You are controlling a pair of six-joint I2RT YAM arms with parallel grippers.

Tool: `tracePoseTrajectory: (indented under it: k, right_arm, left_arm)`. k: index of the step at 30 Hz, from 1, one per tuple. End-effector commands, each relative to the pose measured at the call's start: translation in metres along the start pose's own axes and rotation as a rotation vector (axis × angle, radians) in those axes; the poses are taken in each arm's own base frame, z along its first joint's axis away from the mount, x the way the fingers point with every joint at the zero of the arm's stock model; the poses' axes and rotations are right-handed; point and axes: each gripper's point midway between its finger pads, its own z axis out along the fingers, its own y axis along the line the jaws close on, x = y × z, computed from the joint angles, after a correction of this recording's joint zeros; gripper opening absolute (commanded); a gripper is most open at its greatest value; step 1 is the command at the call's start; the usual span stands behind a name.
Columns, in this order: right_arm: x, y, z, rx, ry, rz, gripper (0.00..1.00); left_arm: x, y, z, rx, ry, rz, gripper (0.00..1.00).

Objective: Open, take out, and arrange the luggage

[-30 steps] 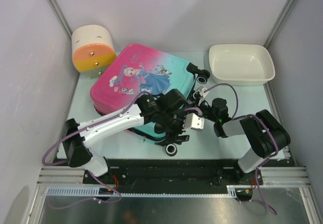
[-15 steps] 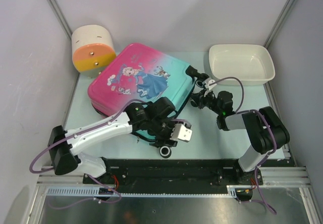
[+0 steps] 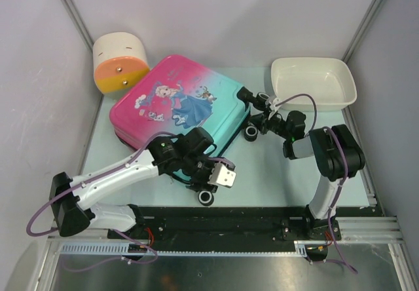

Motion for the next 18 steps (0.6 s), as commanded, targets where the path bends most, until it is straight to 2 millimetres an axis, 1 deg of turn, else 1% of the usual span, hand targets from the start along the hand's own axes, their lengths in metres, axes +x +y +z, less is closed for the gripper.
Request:
tracePoseTrajectory:
  k: [1,2,3,5,6,7,8,9,10,12,14,15,16,18]
  right_arm:
    - [-0.052,-0.046,0.015,0.027,-0.169,-0.189,0.00]
    - [-0.060,-0.055,0.019,0.026,-0.186,-0.207,0.00]
    - [-0.052,-0.060,0.021,0.022,-0.174,-0.196,0.00]
    - [-0.056,-0.069,0.026,0.030,-0.191,-0.209,0.00]
    - [-0.062,-0.078,0.027,0.028,-0.208,-0.220,0.00]
    - [-0.056,-0.080,0.029,0.017,-0.206,-0.202,0.00]
    - [-0.055,-0.084,0.030,0.013,-0.206,-0.197,0.00]
    - [-0.063,-0.086,0.033,-0.010,-0.225,-0.217,0.00]
    - [-0.056,-0.089,0.034,-0.021,-0.222,-0.177,0.00]
    - [-0.067,-0.095,0.037,-0.049,-0.254,-0.170,0.00]
    - [-0.061,-0.094,0.041,-0.076,-0.249,-0.152,0.00]
    - [-0.060,-0.091,0.043,-0.095,-0.252,-0.144,0.00]
    - [-0.064,-0.091,0.045,-0.110,-0.260,-0.144,0.00]
    - [-0.061,-0.084,0.046,-0.157,-0.268,-0.149,0.00]
  left_arm:
    - [0.078,-0.084,-0.019,0.287,0.300,-0.270,0.41]
    - [0.076,-0.085,-0.019,0.297,0.292,-0.272,0.40]
    - [0.076,-0.087,-0.019,0.306,0.293,-0.272,0.40]
    - [0.080,-0.092,-0.018,0.330,0.302,-0.274,0.40]
    - [0.081,-0.092,-0.018,0.335,0.304,-0.270,0.40]
    - [0.082,-0.094,-0.019,0.343,0.307,-0.264,0.39]
    - [0.083,-0.095,-0.019,0.345,0.309,-0.259,0.39]
    - [0.083,-0.095,-0.019,0.349,0.309,-0.258,0.39]
    - [0.084,-0.096,-0.020,0.356,0.312,-0.251,0.39]
    - [0.085,-0.098,-0.020,0.370,0.316,-0.246,0.39]
    - [0.086,-0.099,-0.020,0.380,0.319,-0.236,0.39]
    - [0.087,-0.100,-0.020,0.386,0.321,-0.236,0.39]
    - [0.088,-0.101,-0.019,0.396,0.322,-0.232,0.39]
    - [0.090,-0.102,-0.019,0.406,0.327,-0.228,0.39]
